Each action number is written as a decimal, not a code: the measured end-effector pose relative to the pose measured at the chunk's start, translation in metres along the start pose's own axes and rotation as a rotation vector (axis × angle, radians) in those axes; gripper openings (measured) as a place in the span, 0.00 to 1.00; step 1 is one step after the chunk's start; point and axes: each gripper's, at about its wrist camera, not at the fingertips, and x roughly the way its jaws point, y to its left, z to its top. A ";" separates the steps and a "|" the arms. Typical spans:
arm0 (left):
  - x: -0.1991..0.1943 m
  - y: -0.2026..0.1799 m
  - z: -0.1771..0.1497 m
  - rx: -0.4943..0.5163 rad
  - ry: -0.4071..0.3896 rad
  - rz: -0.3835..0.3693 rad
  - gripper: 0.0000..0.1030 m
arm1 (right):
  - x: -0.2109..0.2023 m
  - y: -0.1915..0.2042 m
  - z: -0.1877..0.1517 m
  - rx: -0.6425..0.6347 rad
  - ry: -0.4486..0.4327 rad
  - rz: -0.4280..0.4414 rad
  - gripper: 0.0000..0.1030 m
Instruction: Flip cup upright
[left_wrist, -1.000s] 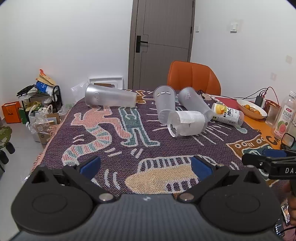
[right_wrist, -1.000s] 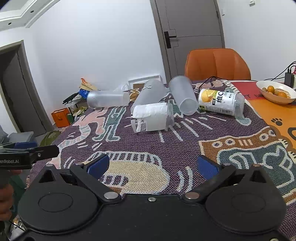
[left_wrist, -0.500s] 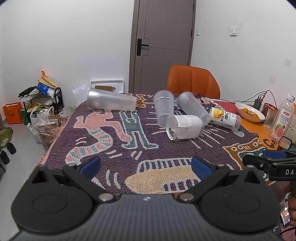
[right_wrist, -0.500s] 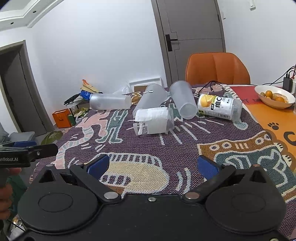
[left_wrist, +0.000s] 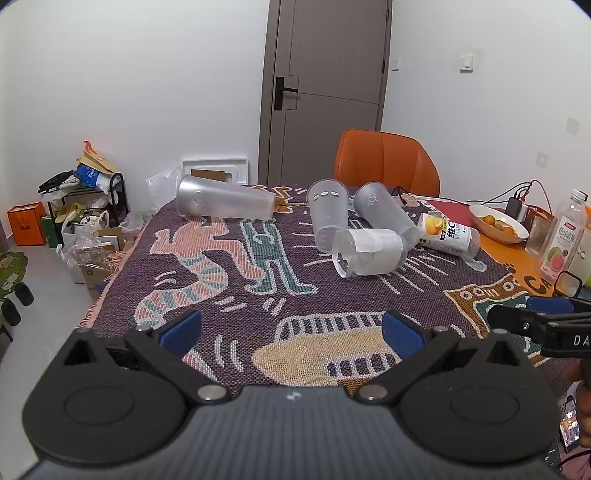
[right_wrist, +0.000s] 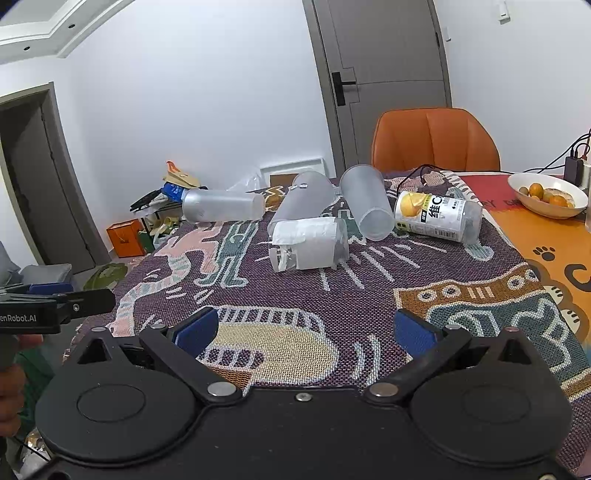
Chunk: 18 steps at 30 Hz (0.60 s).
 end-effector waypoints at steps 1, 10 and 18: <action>0.000 0.000 0.000 0.002 -0.001 0.000 1.00 | 0.000 0.000 0.000 -0.002 -0.001 0.001 1.00; 0.008 -0.001 0.005 0.008 0.003 -0.007 1.00 | 0.004 -0.006 0.001 0.005 0.002 -0.012 1.00; 0.025 -0.002 0.012 0.008 0.019 -0.036 1.00 | 0.017 -0.015 0.006 0.005 0.030 -0.023 1.00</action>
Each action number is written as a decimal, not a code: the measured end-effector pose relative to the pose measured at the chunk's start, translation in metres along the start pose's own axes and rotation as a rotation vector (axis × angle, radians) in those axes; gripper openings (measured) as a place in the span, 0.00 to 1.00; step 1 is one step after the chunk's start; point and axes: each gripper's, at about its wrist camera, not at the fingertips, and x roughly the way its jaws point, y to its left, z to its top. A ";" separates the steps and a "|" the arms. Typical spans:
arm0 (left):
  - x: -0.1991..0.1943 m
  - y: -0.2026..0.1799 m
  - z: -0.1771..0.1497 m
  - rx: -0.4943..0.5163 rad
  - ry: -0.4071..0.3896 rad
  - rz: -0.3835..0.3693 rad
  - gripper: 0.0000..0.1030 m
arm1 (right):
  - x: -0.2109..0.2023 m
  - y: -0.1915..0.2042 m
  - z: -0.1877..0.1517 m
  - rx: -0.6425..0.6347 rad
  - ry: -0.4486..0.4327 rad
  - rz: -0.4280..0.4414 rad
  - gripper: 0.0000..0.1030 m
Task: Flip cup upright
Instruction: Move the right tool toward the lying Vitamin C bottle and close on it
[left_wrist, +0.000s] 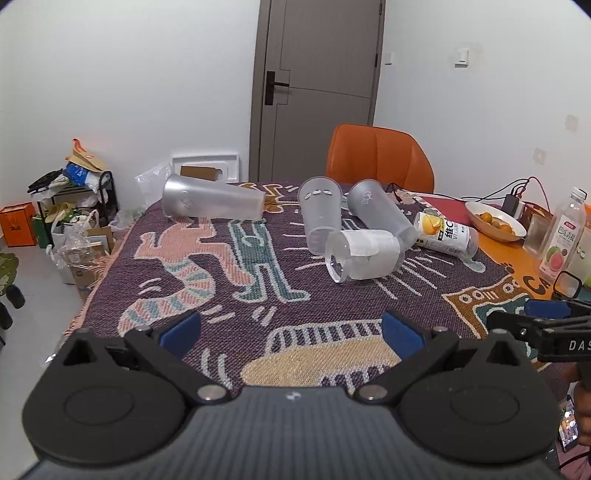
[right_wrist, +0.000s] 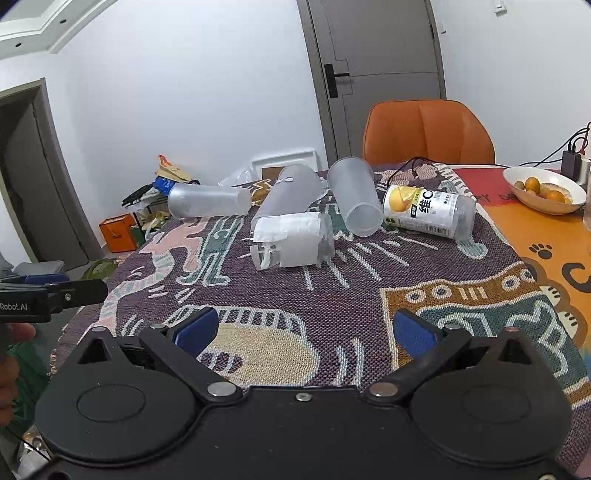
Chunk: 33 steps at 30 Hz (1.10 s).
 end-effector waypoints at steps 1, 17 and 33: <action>0.003 0.000 0.001 -0.002 0.000 -0.008 1.00 | 0.002 -0.001 0.001 -0.003 0.004 -0.002 1.00; 0.065 -0.003 0.032 -0.055 0.010 -0.061 1.00 | 0.047 -0.044 0.040 -0.076 0.005 -0.051 1.00; 0.130 -0.040 0.063 -0.044 0.030 -0.059 1.00 | 0.095 -0.088 0.074 -0.237 0.045 -0.096 0.88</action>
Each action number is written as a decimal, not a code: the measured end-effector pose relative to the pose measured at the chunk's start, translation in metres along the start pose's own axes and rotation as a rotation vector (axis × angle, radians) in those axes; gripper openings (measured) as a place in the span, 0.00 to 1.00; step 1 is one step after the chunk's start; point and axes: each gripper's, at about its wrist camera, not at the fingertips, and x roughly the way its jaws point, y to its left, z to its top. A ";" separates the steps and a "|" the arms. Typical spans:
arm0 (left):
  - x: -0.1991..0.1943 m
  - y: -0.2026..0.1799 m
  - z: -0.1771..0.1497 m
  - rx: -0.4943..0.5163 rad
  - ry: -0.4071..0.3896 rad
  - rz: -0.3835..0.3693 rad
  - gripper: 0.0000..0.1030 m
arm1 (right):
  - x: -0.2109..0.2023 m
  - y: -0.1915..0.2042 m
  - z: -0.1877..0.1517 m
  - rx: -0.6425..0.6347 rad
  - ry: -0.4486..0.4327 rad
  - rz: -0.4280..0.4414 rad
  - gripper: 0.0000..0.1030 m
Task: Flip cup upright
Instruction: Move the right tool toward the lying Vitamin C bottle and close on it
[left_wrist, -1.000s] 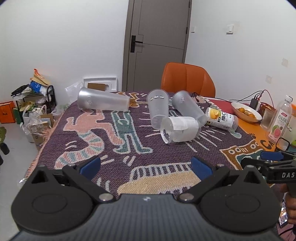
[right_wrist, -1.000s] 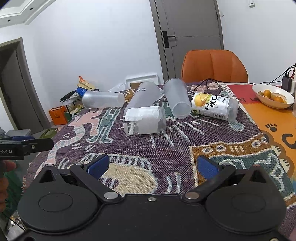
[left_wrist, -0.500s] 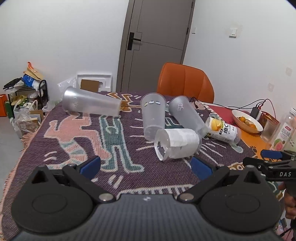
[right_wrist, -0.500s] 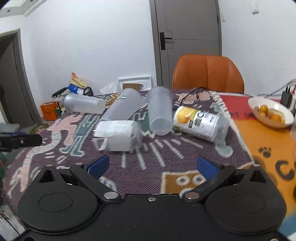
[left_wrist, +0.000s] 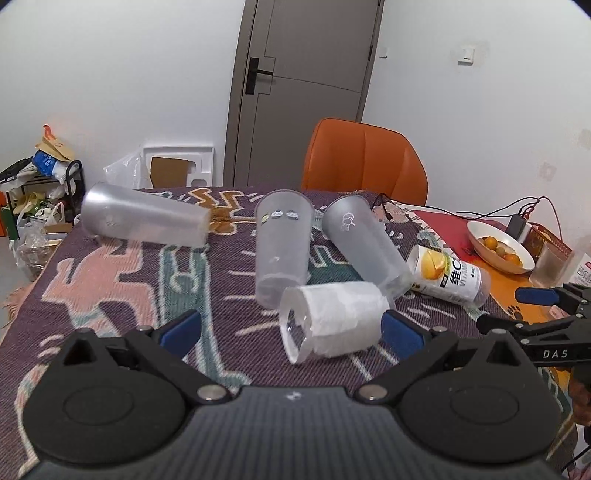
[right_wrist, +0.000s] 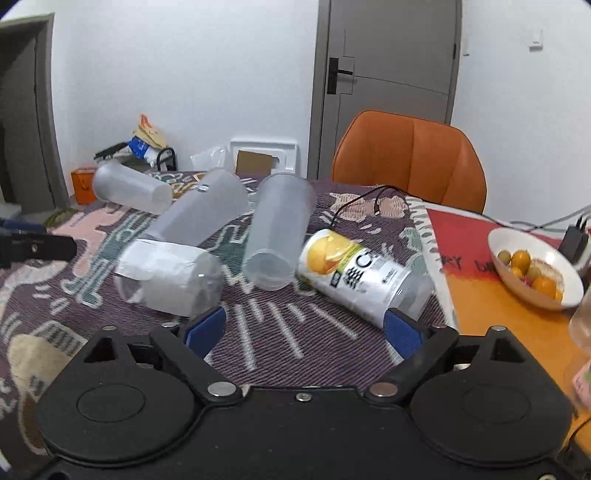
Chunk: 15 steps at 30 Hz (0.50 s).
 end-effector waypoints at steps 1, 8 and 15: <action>0.004 -0.002 0.002 -0.003 0.000 0.000 1.00 | 0.004 -0.002 0.002 -0.018 0.006 -0.002 0.88; 0.031 -0.014 0.009 -0.011 -0.002 0.012 1.00 | 0.030 -0.019 0.013 -0.129 0.035 -0.028 0.87; 0.048 -0.015 0.018 -0.033 -0.016 0.034 0.99 | 0.055 -0.025 0.025 -0.253 0.067 -0.018 0.86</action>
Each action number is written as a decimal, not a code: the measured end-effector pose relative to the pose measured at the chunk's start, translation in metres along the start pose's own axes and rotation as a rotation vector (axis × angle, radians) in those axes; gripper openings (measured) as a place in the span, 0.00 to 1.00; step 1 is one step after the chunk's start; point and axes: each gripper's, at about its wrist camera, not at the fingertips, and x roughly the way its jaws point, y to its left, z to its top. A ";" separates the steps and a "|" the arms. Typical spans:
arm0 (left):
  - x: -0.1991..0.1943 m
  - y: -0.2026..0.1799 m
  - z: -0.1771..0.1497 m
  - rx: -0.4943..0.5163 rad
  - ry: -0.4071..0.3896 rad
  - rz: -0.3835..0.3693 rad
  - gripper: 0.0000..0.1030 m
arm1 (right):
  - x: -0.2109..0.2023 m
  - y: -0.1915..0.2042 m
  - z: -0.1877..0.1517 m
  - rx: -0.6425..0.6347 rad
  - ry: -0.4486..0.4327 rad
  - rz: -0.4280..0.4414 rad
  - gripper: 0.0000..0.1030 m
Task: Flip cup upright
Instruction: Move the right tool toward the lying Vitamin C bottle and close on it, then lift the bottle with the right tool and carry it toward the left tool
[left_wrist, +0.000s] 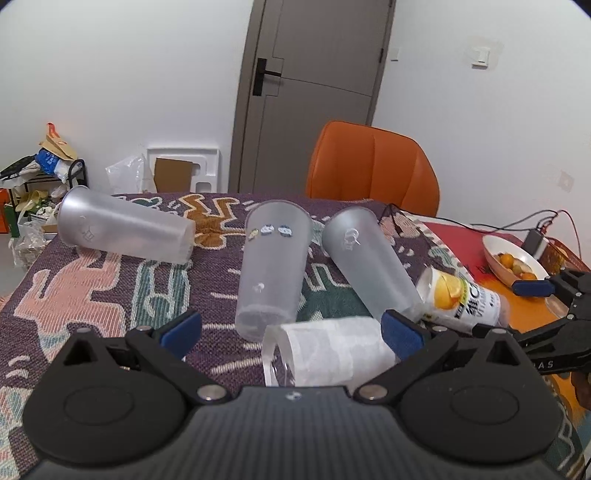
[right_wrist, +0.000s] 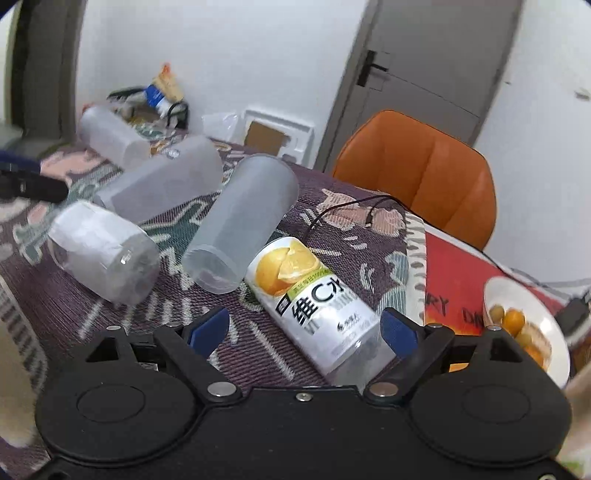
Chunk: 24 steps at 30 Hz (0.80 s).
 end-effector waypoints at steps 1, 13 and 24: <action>0.002 0.001 0.001 -0.006 0.000 0.003 1.00 | 0.004 0.000 0.002 -0.030 0.009 0.000 0.86; 0.016 0.017 0.003 -0.100 -0.004 0.018 1.00 | 0.044 0.003 0.018 -0.271 0.104 0.041 0.86; -0.006 0.044 -0.006 -0.156 -0.025 0.025 1.00 | 0.071 0.002 0.017 -0.423 0.251 0.061 0.57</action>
